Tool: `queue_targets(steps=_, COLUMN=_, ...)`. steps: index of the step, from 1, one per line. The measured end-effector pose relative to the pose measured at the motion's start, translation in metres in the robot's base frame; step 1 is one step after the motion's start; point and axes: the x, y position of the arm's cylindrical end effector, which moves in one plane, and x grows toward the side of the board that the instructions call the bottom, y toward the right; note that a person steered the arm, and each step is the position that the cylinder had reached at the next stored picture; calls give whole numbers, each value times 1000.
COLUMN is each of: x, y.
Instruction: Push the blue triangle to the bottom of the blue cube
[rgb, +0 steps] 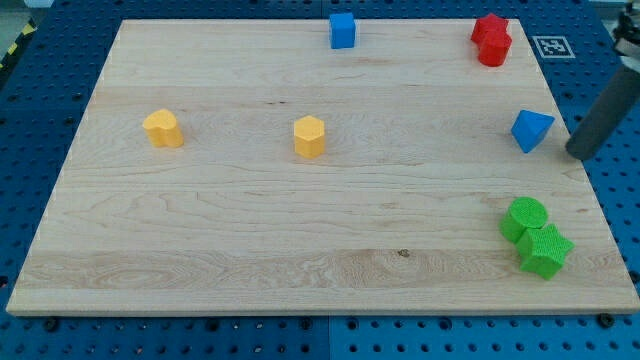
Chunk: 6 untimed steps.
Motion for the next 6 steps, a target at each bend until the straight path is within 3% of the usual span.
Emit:
queue_targets(steps=2, x=-22, y=-39)
queue_targets(steps=6, x=-73, y=-33)
